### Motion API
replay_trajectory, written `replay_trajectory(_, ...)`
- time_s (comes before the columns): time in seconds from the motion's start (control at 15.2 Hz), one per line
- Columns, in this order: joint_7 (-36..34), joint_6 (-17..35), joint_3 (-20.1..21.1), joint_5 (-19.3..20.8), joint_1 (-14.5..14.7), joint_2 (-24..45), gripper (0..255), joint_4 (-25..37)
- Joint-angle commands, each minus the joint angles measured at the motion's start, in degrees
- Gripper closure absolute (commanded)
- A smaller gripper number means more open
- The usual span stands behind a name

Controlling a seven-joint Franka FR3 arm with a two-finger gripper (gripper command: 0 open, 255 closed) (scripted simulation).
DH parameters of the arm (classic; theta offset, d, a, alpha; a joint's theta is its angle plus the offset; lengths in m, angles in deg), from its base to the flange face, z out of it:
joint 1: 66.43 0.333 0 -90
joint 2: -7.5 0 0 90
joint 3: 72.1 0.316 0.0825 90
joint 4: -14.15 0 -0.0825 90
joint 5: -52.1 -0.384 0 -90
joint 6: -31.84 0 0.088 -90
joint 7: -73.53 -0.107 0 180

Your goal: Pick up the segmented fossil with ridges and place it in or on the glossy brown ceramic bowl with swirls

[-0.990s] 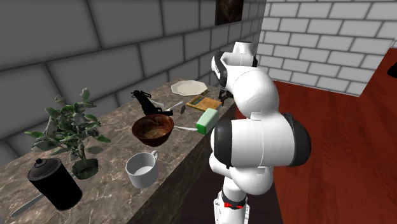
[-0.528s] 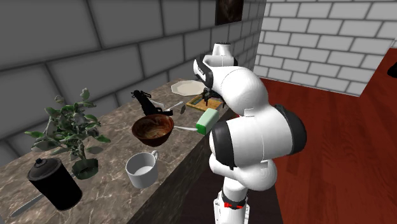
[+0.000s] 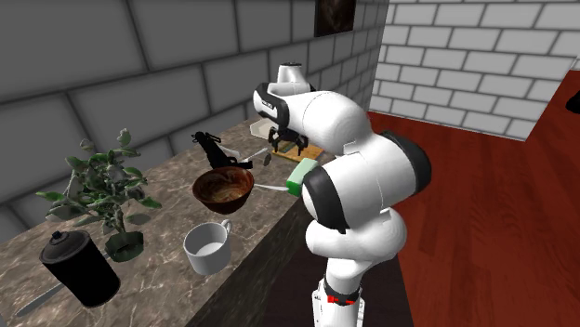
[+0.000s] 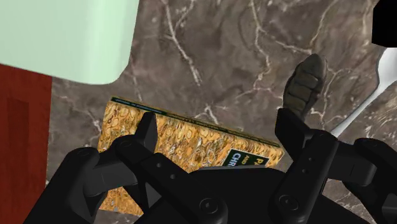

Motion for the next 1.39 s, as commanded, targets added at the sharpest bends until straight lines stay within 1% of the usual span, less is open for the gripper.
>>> replay_trajectory(0.0,-3.33,1.45,3.14,-0.32,0.0,2.67,0,2.03)
replay_trajectory(0.26,-9.32,3.54,8.79,0.33,-0.58,7.94,0,6.51)
replay_trajectory(0.79,-9.42,9.54,10.31,0.04,-0.59,9.28,0,1.86)
replay_trajectory(1.25,-9.43,9.53,10.31,0.04,-0.59,9.28,0,1.86)
replay_trajectory(1.32,-9.43,9.53,10.31,0.04,-0.59,9.28,255,1.86)
